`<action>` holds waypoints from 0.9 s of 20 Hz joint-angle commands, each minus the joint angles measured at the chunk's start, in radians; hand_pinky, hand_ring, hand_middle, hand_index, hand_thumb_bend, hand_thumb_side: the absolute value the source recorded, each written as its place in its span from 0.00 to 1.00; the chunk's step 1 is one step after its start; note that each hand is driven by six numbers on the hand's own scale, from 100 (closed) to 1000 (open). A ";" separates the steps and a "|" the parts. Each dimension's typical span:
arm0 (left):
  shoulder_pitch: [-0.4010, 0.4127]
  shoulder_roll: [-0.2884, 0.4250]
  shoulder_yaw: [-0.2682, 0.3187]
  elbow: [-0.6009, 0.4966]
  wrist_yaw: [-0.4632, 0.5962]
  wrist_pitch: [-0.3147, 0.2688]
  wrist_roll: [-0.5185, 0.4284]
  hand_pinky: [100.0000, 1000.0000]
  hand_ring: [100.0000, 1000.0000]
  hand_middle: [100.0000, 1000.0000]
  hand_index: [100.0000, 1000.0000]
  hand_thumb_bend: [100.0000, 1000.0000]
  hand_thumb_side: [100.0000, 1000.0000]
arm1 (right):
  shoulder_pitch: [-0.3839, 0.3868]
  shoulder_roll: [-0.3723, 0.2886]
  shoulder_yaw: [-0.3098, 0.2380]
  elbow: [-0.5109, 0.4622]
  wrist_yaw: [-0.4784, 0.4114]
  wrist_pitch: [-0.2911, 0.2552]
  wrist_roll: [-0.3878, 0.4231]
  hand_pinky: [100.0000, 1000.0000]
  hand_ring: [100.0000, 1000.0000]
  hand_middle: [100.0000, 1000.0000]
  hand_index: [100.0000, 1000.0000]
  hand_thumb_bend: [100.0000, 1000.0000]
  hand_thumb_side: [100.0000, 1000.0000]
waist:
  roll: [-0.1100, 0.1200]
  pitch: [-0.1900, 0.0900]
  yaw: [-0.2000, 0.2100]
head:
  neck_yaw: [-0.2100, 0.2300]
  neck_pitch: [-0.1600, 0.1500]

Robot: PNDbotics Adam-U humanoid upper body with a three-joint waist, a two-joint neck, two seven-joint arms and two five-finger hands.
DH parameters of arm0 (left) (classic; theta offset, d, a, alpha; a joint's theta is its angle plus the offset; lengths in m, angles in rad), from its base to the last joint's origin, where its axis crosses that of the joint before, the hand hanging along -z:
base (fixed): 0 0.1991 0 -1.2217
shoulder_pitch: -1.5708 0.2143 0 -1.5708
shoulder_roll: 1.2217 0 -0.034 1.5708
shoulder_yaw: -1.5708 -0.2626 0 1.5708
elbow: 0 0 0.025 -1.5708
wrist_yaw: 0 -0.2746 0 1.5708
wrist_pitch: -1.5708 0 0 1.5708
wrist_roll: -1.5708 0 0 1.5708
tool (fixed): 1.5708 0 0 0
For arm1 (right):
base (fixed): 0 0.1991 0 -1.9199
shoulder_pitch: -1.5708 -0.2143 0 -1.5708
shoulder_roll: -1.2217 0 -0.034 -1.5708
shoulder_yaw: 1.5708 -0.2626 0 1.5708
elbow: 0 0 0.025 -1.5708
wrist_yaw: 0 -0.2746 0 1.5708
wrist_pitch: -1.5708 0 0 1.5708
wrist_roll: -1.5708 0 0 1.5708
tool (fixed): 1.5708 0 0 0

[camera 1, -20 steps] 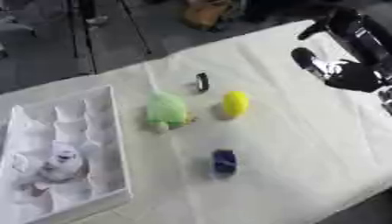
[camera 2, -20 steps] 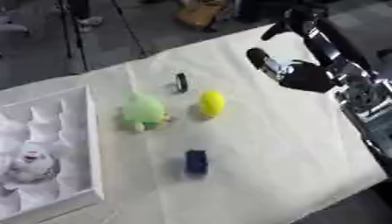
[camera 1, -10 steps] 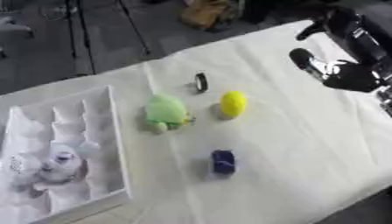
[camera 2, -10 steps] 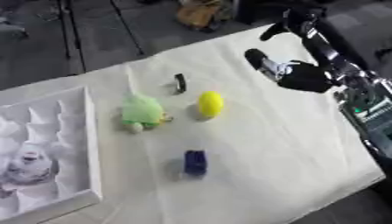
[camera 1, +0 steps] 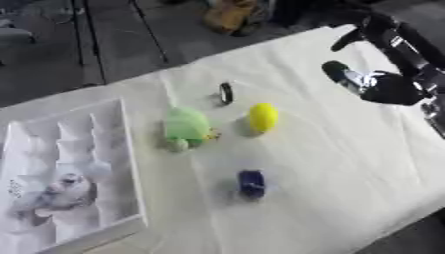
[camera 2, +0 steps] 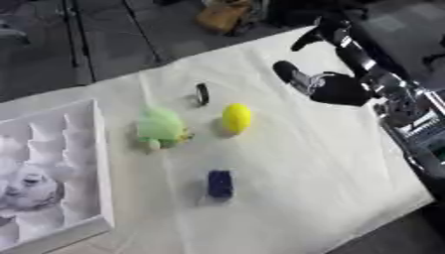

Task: Pick up objects on the table and place them in the box.

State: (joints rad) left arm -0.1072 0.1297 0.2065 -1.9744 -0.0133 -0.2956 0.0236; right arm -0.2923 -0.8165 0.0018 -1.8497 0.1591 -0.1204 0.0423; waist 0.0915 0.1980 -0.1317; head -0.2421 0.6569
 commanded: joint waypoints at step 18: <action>0.003 0.016 -0.011 -0.013 0.005 -0.002 -0.025 0.99 0.80 0.81 0.71 0.36 0.94 | -0.252 -0.032 0.131 0.494 0.083 -0.142 0.249 0.81 0.71 0.83 0.92 0.47 0.52 | -0.001 -0.017 0.017 | -0.030 0.003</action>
State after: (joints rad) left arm -0.1025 0.1299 0.1956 -1.9731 -0.0112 -0.2970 0.0019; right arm -0.5273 -0.8283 0.1377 -1.3651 0.2294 -0.2533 0.2844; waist 0.0915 0.1971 -0.1150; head -0.2697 0.6592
